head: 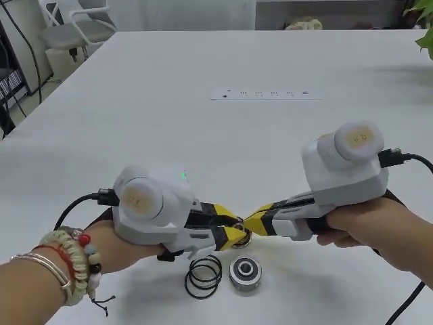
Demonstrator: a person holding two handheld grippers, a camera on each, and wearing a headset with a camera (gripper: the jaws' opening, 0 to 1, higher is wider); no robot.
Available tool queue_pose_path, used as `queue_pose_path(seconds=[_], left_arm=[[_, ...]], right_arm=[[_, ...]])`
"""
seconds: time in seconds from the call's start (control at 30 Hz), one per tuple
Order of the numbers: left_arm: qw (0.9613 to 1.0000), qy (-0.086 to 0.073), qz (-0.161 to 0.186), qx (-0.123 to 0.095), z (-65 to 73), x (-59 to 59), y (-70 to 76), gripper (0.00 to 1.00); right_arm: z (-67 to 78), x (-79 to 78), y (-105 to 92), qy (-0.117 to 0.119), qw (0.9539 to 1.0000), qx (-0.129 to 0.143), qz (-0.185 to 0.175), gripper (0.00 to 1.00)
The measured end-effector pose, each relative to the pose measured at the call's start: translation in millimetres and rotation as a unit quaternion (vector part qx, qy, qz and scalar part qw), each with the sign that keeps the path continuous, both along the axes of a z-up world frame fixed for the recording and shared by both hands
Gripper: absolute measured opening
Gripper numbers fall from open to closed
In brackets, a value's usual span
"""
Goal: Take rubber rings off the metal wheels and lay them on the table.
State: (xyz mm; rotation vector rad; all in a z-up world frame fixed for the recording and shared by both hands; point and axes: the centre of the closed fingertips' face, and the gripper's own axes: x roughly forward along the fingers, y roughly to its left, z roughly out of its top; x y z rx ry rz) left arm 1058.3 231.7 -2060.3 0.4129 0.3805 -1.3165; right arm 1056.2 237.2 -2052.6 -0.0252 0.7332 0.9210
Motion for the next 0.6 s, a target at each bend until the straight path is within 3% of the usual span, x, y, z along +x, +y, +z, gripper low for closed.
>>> queue_pose_path(seconds=[0.2, 0.33, 0.47, 0.6], left_arm=[[0.9999, 0.014, 0.010, -0.001, -0.2, 0.8, 0.1, 0.08], [0.9999, 0.014, 0.002, 0.007, 1.9, 0.6, 1.0, 0.08], [0.9995, 0.024, 0.008, -0.019, 18.5, 4.1, 1.1, 0.11], [0.9993, 0.023, 0.005, -0.028, 32.4, 4.1, 2.7, 0.19]], right_arm=[[-3.8, 0.8, -4.6, 0.002, 0.9999, -0.010, -0.006, 0.00], [-6.1, 0.9, -5.7, -0.003, 0.9997, -0.024, -0.005, 0.00], [-4.1, 2.2, -5.8, -0.001, 0.9998, -0.017, -0.008, 0.00], [-1.0, 2.2, -4.3, -0.004, 0.9999, -0.014, -0.007, 0.00]])
